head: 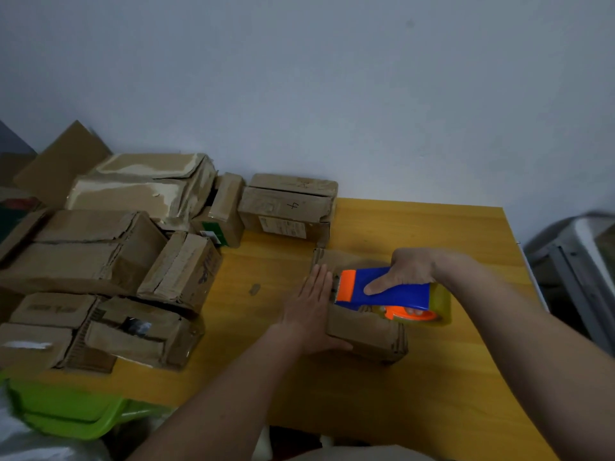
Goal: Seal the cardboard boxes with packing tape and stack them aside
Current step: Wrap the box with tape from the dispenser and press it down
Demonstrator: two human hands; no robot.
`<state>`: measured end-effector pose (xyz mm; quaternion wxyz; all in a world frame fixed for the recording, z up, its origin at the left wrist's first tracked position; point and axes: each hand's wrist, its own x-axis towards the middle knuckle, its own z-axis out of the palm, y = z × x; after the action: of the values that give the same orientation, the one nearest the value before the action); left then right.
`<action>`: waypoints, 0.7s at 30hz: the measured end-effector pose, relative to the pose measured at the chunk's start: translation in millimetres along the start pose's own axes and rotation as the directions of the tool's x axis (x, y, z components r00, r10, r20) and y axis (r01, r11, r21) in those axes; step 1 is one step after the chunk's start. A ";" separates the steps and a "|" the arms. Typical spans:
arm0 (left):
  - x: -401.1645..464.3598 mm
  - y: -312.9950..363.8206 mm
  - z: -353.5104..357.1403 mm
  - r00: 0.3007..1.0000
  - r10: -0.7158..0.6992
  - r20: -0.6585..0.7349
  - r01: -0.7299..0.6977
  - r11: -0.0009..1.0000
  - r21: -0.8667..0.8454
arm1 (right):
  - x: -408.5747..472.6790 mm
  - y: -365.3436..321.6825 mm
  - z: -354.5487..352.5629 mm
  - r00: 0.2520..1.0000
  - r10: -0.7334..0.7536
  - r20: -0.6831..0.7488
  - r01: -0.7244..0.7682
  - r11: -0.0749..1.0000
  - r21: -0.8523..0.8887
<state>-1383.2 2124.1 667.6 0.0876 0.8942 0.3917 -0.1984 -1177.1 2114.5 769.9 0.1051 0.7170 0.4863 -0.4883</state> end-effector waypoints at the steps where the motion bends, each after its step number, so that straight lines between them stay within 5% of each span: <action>1: -0.6 0.3 0.6 1.000 -0.006 0.001 0.006 1.000 0.003 | -2.8 4.2 -1.5 1.000 0.005 0.004 -0.005 1.000 -0.005; 9: -0.3 5.9 3.6 0.999 -0.037 -0.011 0.037 0.999 0.010 | -27.3 57.5 -17.3 0.997 -0.006 0.075 -0.008 0.984 0.176; 21: 3.5 24.7 -0.6 0.998 -0.065 -0.001 0.065 0.996 0.059 | -7.4 71.6 -2.0 1.000 -0.011 0.001 0.011 0.992 0.129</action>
<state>-1362.7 2109.9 666.7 0.0549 0.8831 0.4144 -0.2132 -1118.9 2075.2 753.6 0.0564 0.7192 0.4576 -0.5199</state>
